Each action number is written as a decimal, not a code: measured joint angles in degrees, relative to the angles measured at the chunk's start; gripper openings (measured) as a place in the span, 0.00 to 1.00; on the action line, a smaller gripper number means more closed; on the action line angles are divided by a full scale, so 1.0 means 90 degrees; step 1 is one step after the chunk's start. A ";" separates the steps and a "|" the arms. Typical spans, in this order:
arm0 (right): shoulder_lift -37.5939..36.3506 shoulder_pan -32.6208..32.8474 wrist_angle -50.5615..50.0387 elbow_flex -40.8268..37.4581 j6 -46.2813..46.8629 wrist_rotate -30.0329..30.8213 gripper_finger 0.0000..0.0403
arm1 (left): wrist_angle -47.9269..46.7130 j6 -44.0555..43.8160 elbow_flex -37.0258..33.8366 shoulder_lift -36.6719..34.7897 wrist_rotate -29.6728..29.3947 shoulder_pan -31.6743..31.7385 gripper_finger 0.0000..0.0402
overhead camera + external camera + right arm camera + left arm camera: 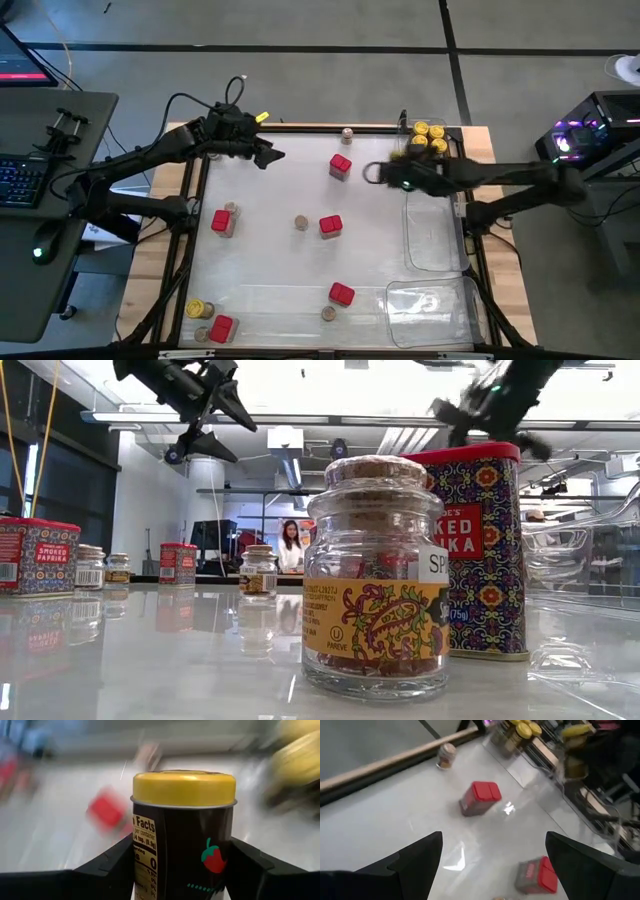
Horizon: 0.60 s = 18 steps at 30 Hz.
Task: Sort spices by type
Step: Put the yellow seasoning bottle into the top transparent bin
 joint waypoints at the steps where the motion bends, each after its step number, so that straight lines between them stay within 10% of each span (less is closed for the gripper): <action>1: -0.0137 0.0078 -0.0107 -0.0085 0.0231 0.0573 0.56 | 0.0074 0.0000 0.0000 0.0000 -0.0107 0.0000 0.85; 8: -0.0071 0.0133 0.1490 -0.0616 -0.0465 0.2154 0.56 | 0.1508 -0.0085 0.0000 0.0044 -0.0671 0.0003 0.85; 18: 0.0933 0.0135 0.4715 0.0084 -0.4976 0.1074 0.56 | 0.1163 0.0821 0.1789 0.1765 0.1431 0.0136 0.85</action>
